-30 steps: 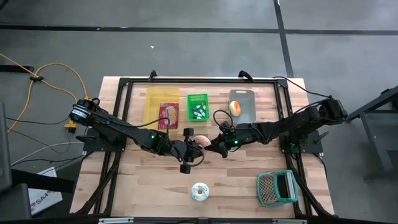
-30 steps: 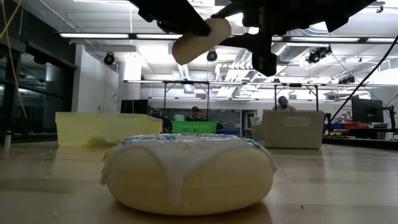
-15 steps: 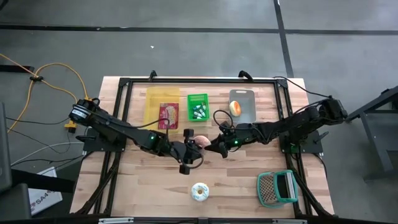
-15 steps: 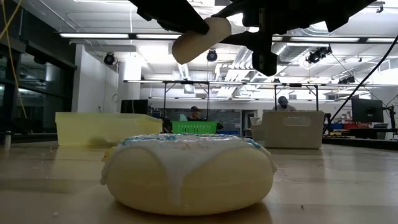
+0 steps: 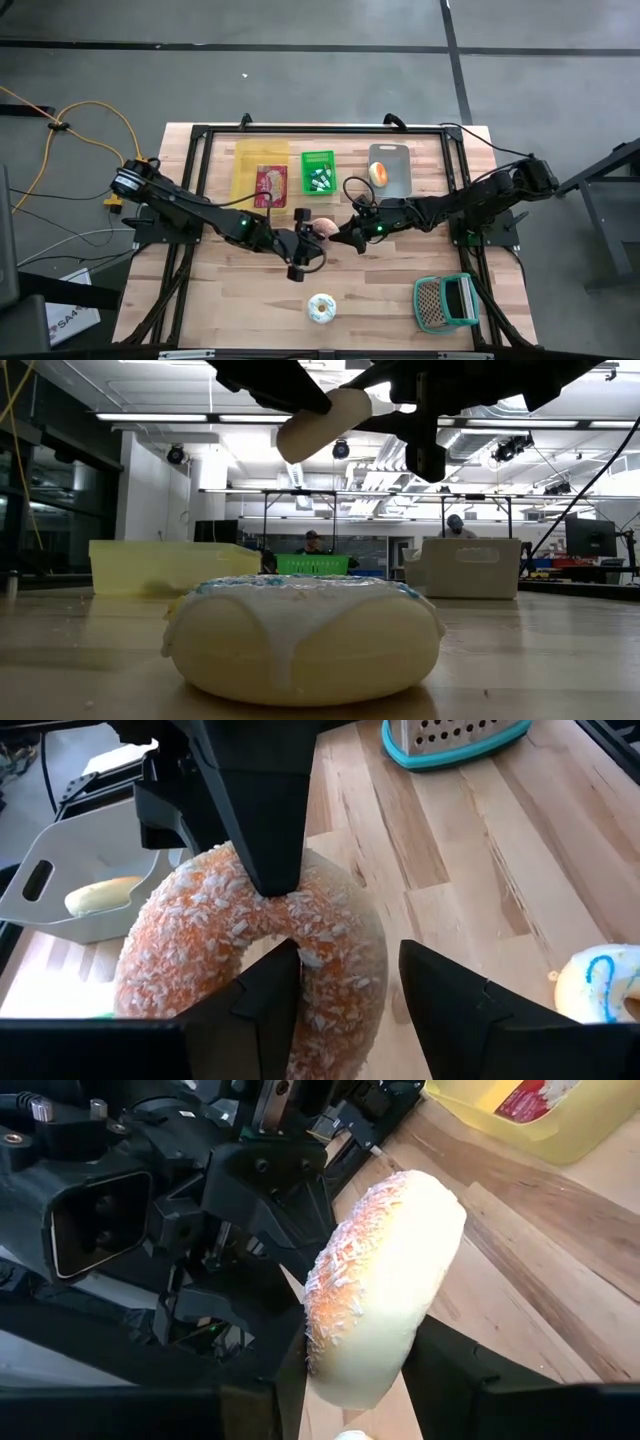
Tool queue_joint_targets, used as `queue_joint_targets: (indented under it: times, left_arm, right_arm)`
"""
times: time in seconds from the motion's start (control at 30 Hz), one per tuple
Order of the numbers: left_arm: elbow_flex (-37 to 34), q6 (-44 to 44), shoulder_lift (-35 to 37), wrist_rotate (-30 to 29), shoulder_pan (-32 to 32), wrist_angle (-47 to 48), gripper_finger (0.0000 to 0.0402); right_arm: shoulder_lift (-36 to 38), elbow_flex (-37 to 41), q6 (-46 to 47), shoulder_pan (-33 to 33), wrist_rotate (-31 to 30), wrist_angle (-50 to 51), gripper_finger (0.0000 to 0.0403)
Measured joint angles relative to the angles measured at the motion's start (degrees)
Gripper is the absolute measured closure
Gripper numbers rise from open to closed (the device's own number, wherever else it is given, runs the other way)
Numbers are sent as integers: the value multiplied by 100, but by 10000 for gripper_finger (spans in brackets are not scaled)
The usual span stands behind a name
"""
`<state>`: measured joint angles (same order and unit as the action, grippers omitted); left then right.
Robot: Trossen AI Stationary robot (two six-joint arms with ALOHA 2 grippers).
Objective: Pick & Place Food Item
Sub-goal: Put the brown donut into the gray bin
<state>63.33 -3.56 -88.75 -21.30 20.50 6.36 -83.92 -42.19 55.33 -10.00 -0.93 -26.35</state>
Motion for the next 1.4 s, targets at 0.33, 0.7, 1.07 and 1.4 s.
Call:
queue_joint_targets:
  times: [0.33,0.7,1.07,1.4]
  left_arm:
    - [-2,243,426,-25,74,415,236]
    - [-2,360,514,-445,364,795,236]
    - [-2,360,514,-455,447,877,236]
    - [-2,335,514,-452,436,950,236]
  right_arm:
    - [2,0,0,2,-9,15,269]
    - [2,0,-3,59,-62,11,269]
    - [467,13,-307,1008,504,1098,269]
    - [1794,0,-815,1919,273,3189,269]
